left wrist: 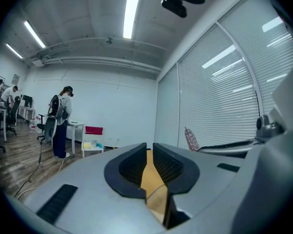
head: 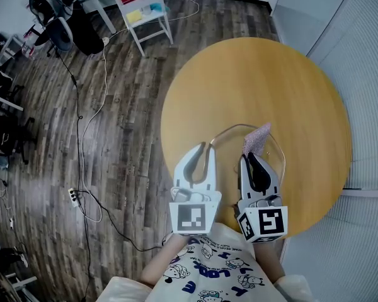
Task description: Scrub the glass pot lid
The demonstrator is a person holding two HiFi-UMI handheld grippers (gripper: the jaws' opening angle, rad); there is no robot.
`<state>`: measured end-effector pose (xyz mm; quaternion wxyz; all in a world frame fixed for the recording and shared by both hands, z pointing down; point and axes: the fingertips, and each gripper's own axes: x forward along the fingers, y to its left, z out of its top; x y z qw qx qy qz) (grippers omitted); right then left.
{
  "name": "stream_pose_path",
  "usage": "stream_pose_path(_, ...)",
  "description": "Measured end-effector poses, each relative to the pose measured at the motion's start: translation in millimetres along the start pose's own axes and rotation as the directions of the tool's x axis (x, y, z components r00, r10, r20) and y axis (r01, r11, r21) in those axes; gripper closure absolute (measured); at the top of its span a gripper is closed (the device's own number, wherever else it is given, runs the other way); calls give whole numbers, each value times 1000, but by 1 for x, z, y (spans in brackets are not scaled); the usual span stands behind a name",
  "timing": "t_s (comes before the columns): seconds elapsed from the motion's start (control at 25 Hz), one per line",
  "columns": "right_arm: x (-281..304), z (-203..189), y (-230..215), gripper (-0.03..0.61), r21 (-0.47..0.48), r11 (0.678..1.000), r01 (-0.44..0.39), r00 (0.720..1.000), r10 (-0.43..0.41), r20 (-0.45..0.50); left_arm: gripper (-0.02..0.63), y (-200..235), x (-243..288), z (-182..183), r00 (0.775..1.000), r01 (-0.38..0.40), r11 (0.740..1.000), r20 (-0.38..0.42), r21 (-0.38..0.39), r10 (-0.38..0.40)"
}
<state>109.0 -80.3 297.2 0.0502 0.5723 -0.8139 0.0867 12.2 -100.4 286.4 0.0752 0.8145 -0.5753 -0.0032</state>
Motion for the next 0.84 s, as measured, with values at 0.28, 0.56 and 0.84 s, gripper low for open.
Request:
stream_pose_path(0.28,-3,-3,-1,515,-3,1000,-6,1000,6,3,565,-6,-2,-2,1000,1,1000,6,10,-1)
stream_pose_path(0.56,-5,0,1,515,-6,1000,-5,1000,5,9,565,-7,-6,0,1000,-1,1000,14,6,1)
stream_pose_path(0.84,-7,2,0,515,-7,1000,-7,1000,7,7,565,-14,-6,2,1000,4,1000,8,7,-4)
